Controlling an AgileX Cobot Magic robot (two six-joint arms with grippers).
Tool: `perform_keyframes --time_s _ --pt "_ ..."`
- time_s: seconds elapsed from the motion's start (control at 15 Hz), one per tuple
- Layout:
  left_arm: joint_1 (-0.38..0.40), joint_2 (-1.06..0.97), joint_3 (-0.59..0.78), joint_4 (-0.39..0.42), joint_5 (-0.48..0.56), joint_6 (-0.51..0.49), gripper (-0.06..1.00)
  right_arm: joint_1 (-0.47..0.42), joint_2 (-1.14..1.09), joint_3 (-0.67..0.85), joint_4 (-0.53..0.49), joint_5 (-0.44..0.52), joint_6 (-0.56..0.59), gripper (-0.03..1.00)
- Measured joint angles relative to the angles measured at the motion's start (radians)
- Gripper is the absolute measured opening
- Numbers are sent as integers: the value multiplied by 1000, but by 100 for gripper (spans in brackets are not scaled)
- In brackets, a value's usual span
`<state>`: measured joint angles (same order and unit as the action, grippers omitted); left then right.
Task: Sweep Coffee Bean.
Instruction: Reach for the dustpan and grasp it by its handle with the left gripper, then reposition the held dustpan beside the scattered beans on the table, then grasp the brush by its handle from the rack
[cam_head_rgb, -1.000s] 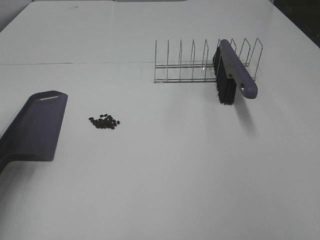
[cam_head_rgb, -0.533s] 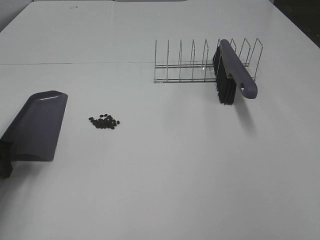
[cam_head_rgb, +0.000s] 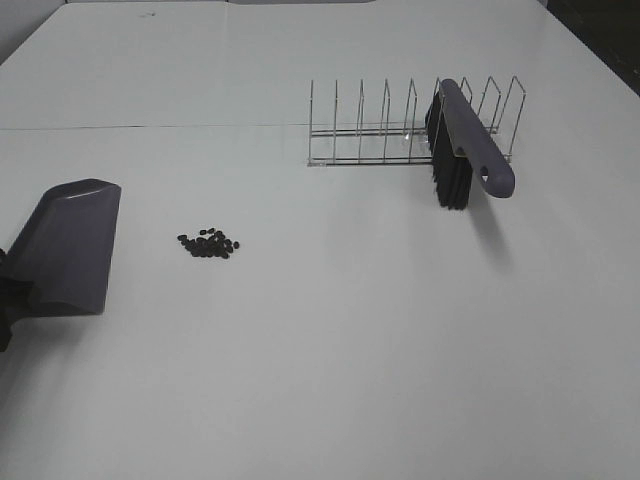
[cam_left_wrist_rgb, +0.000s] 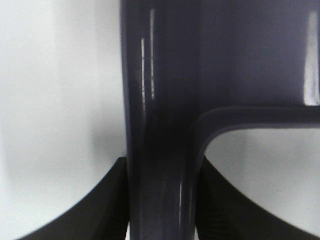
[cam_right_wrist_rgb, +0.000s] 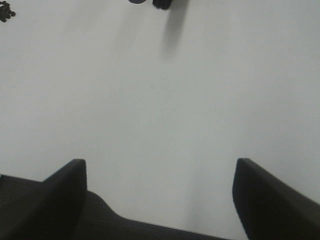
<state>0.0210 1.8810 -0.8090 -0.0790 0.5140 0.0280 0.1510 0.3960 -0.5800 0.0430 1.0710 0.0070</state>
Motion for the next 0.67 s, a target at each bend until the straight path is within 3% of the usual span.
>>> perform_keyframes --time_s 0.33,0.67 --pt "0 1 0 -1 1 0 33 0 25 0 0 9 86 74" --pt "0 1 0 -1 8 2 33 0 247 -151 0 22 106 73"
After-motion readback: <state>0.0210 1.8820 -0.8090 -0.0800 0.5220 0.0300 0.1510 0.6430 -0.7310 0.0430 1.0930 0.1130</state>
